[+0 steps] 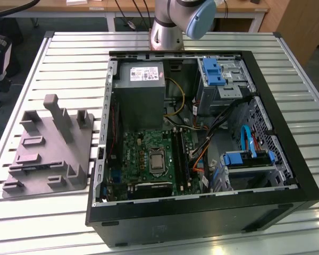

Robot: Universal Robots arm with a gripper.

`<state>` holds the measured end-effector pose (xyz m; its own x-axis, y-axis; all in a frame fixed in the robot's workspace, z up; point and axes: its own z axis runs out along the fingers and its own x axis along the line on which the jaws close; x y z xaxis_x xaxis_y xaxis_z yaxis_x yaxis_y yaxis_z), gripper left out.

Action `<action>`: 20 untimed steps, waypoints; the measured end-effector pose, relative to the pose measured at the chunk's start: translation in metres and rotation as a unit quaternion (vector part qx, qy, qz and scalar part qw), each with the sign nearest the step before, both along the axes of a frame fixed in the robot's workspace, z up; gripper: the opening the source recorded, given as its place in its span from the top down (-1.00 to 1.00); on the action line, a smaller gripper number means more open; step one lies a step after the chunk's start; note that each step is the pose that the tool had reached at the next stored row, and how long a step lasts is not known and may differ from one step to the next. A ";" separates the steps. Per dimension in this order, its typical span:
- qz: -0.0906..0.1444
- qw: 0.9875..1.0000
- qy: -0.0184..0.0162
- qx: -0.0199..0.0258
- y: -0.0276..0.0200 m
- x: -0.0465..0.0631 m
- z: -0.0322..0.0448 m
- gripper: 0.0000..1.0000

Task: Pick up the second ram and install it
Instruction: 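Reach for the second ram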

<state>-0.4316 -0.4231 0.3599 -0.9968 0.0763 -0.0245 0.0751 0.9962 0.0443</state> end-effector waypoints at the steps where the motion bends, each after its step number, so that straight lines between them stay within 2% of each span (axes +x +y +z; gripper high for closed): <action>1: 0.000 1.000 0.000 0.000 -0.0003 0.000 -0.0003 0.80; 20: 0.000 1.000 0.000 0.000 -0.0092 -0.001 -0.0065 0.80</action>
<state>-0.4324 -0.4322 0.3533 -0.9968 0.0763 -0.0245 0.0751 0.9962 0.0443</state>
